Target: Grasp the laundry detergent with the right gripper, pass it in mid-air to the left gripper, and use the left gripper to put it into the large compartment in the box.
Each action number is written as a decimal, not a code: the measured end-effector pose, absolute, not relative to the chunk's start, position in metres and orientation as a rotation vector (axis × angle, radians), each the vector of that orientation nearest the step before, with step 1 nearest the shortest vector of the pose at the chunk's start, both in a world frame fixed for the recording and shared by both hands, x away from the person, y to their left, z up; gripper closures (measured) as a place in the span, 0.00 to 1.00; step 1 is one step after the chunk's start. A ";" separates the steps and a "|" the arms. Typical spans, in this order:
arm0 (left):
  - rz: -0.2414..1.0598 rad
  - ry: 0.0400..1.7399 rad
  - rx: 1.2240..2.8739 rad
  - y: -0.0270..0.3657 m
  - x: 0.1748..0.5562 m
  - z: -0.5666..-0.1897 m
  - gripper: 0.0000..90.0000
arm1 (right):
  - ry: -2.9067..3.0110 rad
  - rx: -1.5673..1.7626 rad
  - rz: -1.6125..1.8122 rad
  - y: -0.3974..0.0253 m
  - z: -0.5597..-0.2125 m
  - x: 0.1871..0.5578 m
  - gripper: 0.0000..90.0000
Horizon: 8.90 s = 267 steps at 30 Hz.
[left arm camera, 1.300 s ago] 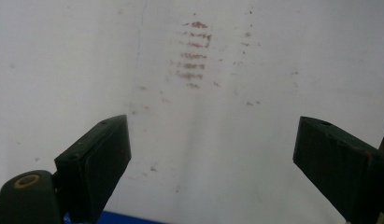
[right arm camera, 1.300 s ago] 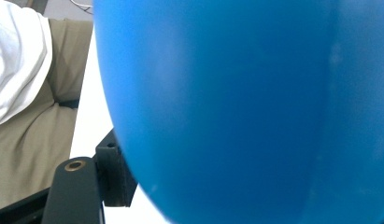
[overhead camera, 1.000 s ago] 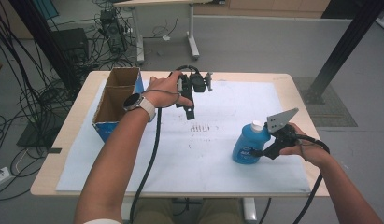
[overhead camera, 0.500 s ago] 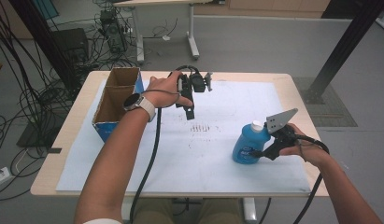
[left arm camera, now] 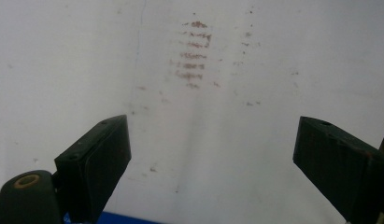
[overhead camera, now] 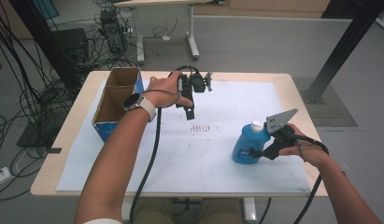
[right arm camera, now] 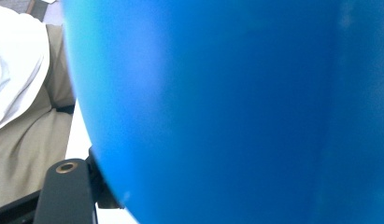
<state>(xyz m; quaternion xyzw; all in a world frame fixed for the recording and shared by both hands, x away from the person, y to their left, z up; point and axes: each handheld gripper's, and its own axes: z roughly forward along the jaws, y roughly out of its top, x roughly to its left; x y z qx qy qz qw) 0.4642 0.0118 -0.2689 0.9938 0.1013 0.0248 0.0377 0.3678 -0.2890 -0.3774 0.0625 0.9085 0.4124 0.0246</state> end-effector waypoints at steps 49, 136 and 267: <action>0.071 0.311 3.056 0.011 0.464 -0.271 0.13 | 2.774 0.210 1.333 -0.287 -0.386 0.366 0.28; 0.046 0.329 3.067 0.011 0.464 -0.281 0.13 | 2.712 0.192 1.448 -0.291 -0.401 0.367 0.42; 0.058 0.326 3.072 0.014 0.457 -0.273 0.13 | 2.729 0.162 1.428 -0.289 -0.399 0.367 0.48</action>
